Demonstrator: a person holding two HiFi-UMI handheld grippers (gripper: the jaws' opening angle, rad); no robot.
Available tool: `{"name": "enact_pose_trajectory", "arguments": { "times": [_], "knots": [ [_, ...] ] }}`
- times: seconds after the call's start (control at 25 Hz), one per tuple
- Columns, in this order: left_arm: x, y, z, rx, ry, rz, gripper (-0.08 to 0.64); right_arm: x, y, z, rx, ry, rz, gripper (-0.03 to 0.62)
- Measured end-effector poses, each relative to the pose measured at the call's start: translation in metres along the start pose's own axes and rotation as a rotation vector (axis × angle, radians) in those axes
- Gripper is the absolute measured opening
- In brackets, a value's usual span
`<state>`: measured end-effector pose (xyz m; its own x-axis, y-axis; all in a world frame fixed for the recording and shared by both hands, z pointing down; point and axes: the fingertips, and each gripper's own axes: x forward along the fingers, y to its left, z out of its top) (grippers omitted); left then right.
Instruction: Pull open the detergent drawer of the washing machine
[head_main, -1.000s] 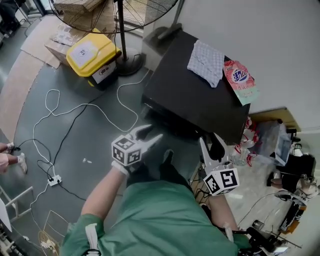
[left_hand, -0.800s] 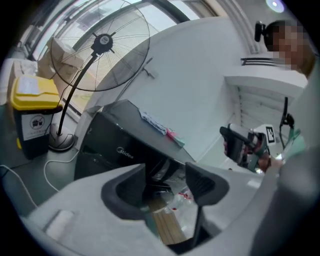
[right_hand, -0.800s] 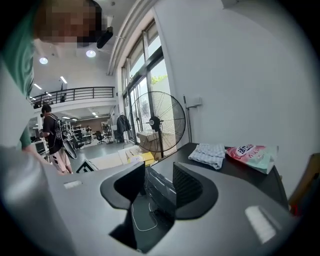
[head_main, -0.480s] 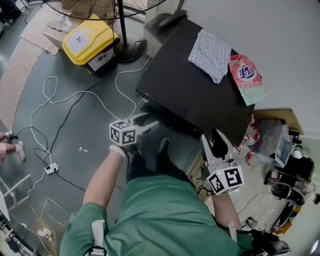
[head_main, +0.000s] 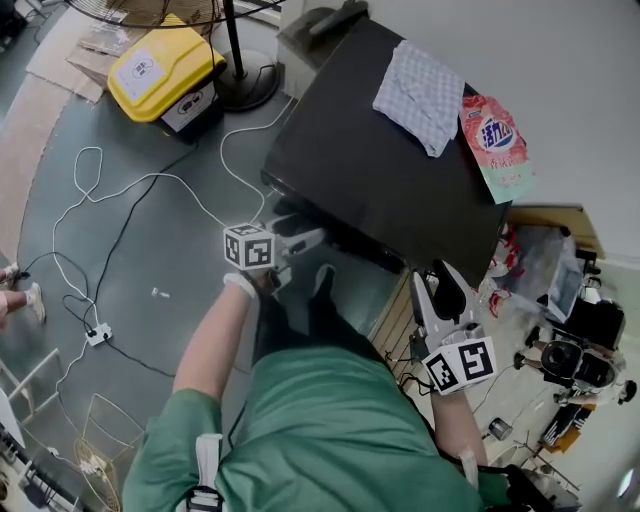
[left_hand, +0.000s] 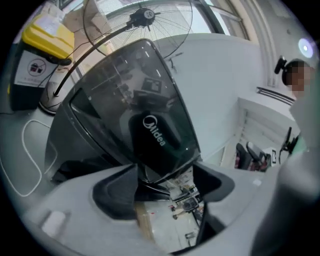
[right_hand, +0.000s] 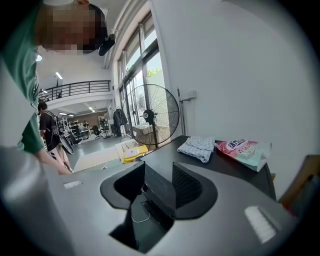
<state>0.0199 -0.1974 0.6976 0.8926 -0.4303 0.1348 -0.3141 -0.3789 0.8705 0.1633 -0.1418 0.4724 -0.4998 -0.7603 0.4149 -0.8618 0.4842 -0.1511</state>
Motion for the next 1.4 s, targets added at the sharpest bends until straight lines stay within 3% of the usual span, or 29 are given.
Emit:
{"name": "enact_pose_trajectory", "arguments": {
  "times": [0.72,1.12,1.4],
  "knots": [
    [0.022,0.003,0.015,-0.087,-0.033,-0.181,0.382,-0.007,0.004,-0.022,0.054,0.034,-0.036,0.164],
    [0.024,0.000,0.019,-0.140,-0.094,-0.210,0.376,-0.012,0.026,-0.035,0.067,0.050,0.003,0.164],
    [0.019,0.005,0.016,-0.152,-0.176,-0.189,0.367,-0.023,0.049,-0.046,0.053,0.077,0.037,0.164]
  ]
}}
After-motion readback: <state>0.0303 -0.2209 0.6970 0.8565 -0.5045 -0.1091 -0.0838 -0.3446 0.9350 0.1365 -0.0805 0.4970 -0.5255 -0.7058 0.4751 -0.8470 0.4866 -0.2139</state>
